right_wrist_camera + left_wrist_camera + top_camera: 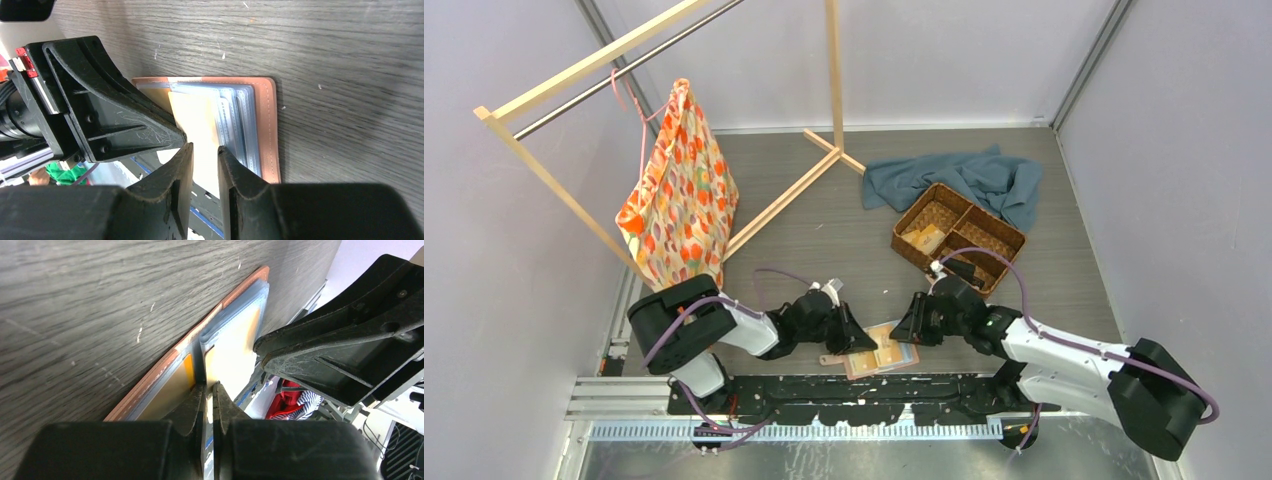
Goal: Take the credit cards out of the card holder
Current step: Remove the credit card from the card holder.
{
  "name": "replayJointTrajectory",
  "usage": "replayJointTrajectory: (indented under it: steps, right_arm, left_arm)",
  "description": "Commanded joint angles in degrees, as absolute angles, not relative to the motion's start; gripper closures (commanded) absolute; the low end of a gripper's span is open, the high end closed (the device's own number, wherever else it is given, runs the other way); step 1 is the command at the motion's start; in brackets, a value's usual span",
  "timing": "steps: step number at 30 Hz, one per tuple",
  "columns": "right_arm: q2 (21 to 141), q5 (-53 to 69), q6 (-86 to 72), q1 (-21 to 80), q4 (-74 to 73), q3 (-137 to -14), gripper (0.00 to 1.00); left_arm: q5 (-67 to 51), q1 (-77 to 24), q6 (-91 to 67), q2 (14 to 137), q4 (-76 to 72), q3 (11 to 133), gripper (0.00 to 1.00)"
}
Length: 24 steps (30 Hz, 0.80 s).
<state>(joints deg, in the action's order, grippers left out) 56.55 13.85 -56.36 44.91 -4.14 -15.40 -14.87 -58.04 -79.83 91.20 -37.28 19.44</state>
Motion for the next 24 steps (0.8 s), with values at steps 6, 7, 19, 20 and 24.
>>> replayJointTrajectory:
  steps: [6, 7, 19, 20, 24]
  right_arm:
    - [58.53, 12.83, -57.96, 45.66, -4.76, -11.89, 0.72]
    - [58.88, 12.83, -58.03, 45.72, -4.37, -11.83, 0.72]
    - [60.1, 12.54, -58.3, 45.69, -2.79, -11.5, 0.74]
    - [59.71, 12.38, -58.27, 45.64, -3.0, -11.51, 0.74]
    - [58.85, 11.87, -58.01, 45.68, -4.06, -11.67, 0.74]
  left_arm:
    - [-13.52, -56.89, -76.33, 86.92, -38.24, 15.99, 0.99]
    - [-13.6, -56.75, -75.47, 86.36, -36.52, 16.1, 0.99]
    - [-15.86, -54.41, -70.86, 81.58, -28.31, 14.86, 0.99]
    - [-16.33, -54.06, -70.38, 81.37, -27.77, 14.85, 1.0]
    - [-17.71, -53.16, -69.02, 80.78, -26.19, 14.77, 1.0]
